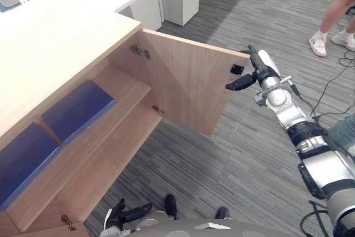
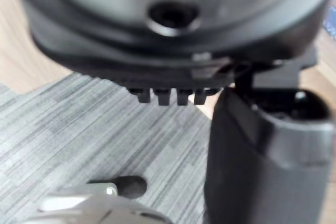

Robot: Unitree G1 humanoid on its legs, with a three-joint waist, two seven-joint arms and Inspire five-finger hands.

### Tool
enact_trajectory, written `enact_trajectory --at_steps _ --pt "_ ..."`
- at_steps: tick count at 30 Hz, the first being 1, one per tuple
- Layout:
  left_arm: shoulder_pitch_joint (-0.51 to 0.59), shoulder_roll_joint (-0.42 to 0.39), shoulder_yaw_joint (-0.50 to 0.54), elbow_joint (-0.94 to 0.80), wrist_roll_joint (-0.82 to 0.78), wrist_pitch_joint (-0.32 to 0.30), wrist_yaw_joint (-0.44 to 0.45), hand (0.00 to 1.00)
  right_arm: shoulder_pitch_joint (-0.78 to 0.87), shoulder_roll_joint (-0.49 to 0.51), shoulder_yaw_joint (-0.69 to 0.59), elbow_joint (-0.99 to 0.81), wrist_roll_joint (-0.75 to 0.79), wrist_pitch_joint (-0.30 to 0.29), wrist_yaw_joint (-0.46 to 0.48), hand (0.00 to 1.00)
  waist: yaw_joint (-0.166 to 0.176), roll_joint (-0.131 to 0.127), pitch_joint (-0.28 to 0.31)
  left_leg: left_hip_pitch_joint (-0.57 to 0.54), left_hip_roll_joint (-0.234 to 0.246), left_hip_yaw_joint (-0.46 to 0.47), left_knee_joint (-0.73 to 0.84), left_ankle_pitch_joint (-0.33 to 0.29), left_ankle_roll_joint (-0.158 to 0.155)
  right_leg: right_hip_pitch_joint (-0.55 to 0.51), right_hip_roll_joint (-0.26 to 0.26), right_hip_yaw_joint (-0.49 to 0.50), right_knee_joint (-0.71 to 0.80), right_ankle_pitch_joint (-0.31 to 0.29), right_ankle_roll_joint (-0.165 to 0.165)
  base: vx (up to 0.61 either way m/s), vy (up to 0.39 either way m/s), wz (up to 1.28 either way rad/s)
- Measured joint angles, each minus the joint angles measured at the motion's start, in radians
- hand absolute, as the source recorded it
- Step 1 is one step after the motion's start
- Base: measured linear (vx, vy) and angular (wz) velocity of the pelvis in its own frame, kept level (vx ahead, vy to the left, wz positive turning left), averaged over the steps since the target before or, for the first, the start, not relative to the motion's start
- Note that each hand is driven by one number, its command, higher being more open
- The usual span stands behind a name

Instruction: Walk over to the cabinet, pick up the folder, carry it to the office cabinet, place the folder inside the office cabinet, then close the office cabinet door

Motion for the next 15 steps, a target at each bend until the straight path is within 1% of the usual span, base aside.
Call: enact_trajectory --at_steps 1,2,4,5,7,10,11,13,15 --pt "0.0 0.0 0.001 0.001 0.0 0.001 0.0 1.0 -0.006 -0.023 0.027 -0.015 -0.018 0.0 0.009 1.0 -0.003 -0.001 0.0 -0.002 0.001 -0.002 0.0 0.0 0.0 -0.001 0.001 -0.002 0.0 0.0 0.0 0.05 -0.015 0.02" --pt "0.0 0.001 0.005 0.001 0.002 0.002 0.0 1.0 -0.026 -0.082 0.106 -0.054 -0.059 0.0 0.04 1.0 -0.011 -0.001 0.001 -0.002 0.007 -0.004 0.0 -0.001 -0.002 -0.001 0.007 -0.004 -0.001 -0.001 -0.001 0.03 -0.018 -0.01" --pt "0.0 0.002 0.009 0.002 0.003 0.002 0.001 1.0 -0.05 -0.134 0.185 -0.098 -0.096 0.0 0.065 1.0 -0.015 -0.002 0.002 -0.001 0.014 -0.005 0.002 -0.003 -0.005 0.0 0.014 -0.002 -0.001 -0.003 -0.006 0.02 -0.034 -0.06" --pt "-0.002 0.001 0.017 0.002 0.006 0.003 0.0 1.0 -0.065 -0.168 0.239 -0.137 -0.106 -0.002 0.097 1.0 -0.017 -0.003 0.002 -0.001 0.021 -0.005 0.002 -0.004 -0.007 0.0 0.021 0.0 -0.001 -0.006 -0.009 0.01 -0.046 -0.09" --pt "-0.003 0.001 0.026 0.006 0.008 0.002 0.0 1.0 -0.081 -0.194 0.297 -0.18 -0.121 -0.011 0.137 1.0 -0.017 -0.003 0.002 0.005 0.035 -0.005 0.002 -0.006 -0.01 0.001 0.034 0.008 -0.001 -0.008 -0.014 0.01 -0.071 -0.13" --pt "-0.006 0.001 0.026 0.01 0.009 0.002 0.0 1.0 -0.085 -0.199 0.379 -0.21 -0.11 -0.038 0.202 1.0 -0.014 -0.004 0.002 0.012 0.057 -0.005 0.003 -0.006 -0.025 0.007 0.056 0.009 -0.001 -0.019 -0.03 -0.02 -0.098 -0.08" --pt "-0.006 0.001 0.026 0.012 0.009 0.002 0.001 1.0 -0.082 -0.199 0.403 -0.231 -0.066 -0.043 0.212 1.0 -0.014 -0.004 0.002 0.011 0.066 -0.006 0.002 -0.003 -0.031 0.006 0.065 0.009 -0.002 -0.022 -0.035 -0.03 -0.082 -0.05" --pt "-0.012 0.002 0.027 0.019 0.009 0.002 0.001 1.0 -0.082 -0.199 0.423 -0.257 -0.03 -0.054 0.228 1.0 -0.014 -0.003 0.001 0.012 0.077 -0.007 0.002 -0.001 -0.039 0.006 0.076 0.009 -0.002 -0.027 -0.043 -0.03 -0.068 -0.03" --pt "-0.028 0.002 0.024 0.033 0.019 0.003 0.0 1.0 -0.079 -0.198 0.464 -0.319 0.028 -0.062 0.248 1.0 -0.013 -0.004 0.0 0.01 0.096 -0.015 0.002 0.006 -0.056 0.007 0.091 0.007 -0.002 -0.035 -0.056 -0.04 -0.078 0.03"
